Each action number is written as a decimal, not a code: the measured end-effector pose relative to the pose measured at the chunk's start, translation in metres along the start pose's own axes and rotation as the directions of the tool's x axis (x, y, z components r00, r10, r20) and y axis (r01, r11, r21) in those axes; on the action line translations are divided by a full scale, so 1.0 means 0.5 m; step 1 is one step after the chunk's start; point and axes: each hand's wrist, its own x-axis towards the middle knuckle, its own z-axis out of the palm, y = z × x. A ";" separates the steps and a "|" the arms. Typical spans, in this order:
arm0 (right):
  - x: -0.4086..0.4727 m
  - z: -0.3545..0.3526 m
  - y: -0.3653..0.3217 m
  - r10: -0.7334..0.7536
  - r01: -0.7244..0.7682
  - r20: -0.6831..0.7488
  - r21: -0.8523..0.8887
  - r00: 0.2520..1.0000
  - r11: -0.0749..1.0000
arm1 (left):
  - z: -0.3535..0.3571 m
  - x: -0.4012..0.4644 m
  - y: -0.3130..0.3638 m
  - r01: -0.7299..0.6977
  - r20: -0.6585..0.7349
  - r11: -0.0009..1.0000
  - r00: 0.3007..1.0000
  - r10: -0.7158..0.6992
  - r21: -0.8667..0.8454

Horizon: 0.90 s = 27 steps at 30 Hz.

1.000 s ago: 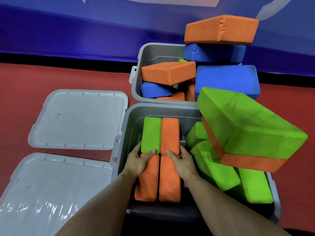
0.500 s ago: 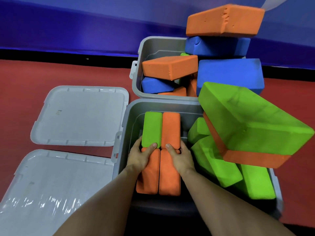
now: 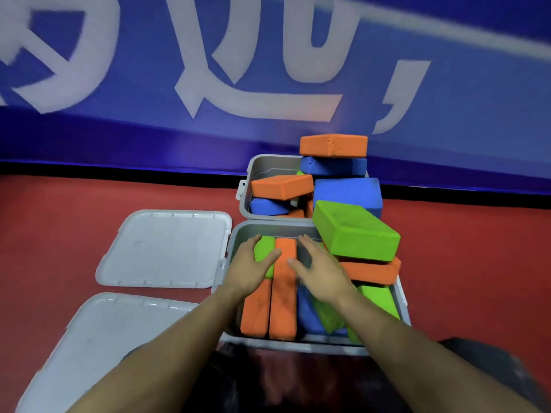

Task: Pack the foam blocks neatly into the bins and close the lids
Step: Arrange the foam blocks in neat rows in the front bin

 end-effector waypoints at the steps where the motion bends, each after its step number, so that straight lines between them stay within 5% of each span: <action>1: -0.018 -0.034 -0.006 -0.029 0.029 -0.001 -0.035 1.000 0.999 | -0.008 -0.021 0.018 -0.022 0.006 1.000 1.000 0.022 -0.002; 7: -0.080 -0.177 0.034 -0.154 0.144 0.000 -0.350 0.988 0.926 | 0.000 -0.071 0.098 -0.085 -0.022 0.988 0.996 0.083 -0.132; 10: -0.072 -0.205 0.100 -0.127 0.086 -0.060 -0.449 0.990 0.890 | 0.041 -0.062 0.103 -0.079 0.008 0.982 0.997 0.081 -0.170; 15: -0.014 -0.222 0.163 0.086 -0.135 -0.149 -0.353 0.985 0.926 | 0.074 -0.027 0.068 -0.056 0.123 0.995 0.990 0.066 -0.083; 20: 0.025 -0.202 0.178 0.108 -0.120 -0.053 -0.384 0.993 0.916 | 0.066 -0.005 0.082 -0.065 0.126 0.987 0.989 0.084 -0.146; 27: 0.045 -0.190 0.173 0.071 -0.121 -0.159 -0.337 0.985 0.934 | 0.066 -0.004 0.083 -0.012 0.164 0.982 0.985 0.044 -0.190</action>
